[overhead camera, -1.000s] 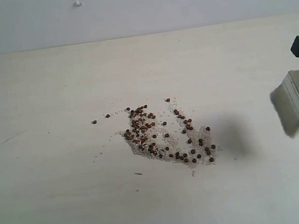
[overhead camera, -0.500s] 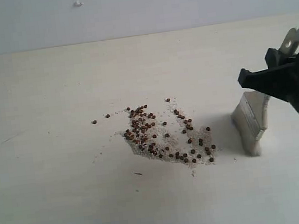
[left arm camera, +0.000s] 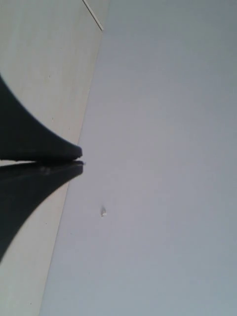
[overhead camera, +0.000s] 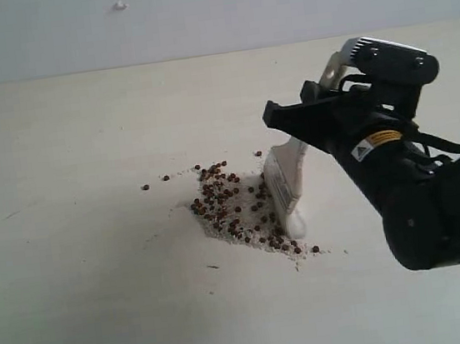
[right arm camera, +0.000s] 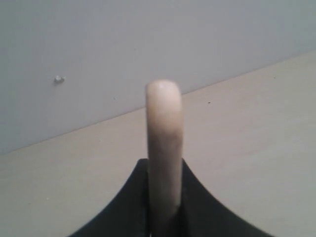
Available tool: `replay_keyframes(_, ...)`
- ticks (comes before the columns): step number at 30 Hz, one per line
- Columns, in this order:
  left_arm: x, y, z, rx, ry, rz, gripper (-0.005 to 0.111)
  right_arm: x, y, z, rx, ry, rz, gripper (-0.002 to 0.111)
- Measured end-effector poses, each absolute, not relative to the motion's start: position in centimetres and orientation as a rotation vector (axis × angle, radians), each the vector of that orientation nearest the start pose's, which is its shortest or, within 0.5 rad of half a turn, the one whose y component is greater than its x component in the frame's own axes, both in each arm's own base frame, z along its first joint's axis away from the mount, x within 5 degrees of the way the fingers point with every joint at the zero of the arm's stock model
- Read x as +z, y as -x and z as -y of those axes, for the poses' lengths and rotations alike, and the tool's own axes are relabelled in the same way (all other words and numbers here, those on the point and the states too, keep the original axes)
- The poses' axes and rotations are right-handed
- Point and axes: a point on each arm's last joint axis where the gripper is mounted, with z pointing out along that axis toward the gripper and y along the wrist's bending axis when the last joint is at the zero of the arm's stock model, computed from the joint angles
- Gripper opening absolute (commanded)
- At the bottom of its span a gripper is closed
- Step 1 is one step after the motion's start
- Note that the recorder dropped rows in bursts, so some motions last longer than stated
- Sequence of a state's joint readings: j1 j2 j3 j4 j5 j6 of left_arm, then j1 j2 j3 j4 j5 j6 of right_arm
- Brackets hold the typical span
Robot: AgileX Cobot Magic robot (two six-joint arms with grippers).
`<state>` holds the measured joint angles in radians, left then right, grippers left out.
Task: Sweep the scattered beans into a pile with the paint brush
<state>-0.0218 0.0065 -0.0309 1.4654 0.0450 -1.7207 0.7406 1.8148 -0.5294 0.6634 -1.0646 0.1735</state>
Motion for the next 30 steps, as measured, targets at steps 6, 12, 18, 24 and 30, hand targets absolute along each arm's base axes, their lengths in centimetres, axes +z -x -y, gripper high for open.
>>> replay_keyframes(6,22.3,-5.5,-0.3,-0.193,0.207,-1.452,0.0,14.6,-25.5,-16.8,0.366,-0.17,-1.792,0.0)
replay_keyframes(12,22.3,-5.5,-0.3,-0.193,0.207,-1.452,0.0,16.6,-25.2,-16.3,0.329,-0.154,-1.8,0.0)
replay_keyframes(18,22.3,-5.5,-0.3,-0.193,0.207,-1.452,0.0,19.7,-24.5,-15.5,0.283,-0.126,-1.772,0.0)
replay_keyframes(24,22.3,-5.5,-0.3,-0.193,0.207,-1.452,0.0,20.8,-23.0,-14.4,0.27,-0.15,-1.761,0.0)
replay_keyframes(30,22.3,-5.5,-0.3,-0.193,0.207,-1.452,0.0,19.4,-19.3,-13.3,0.19,-0.211,-1.734,0.0)
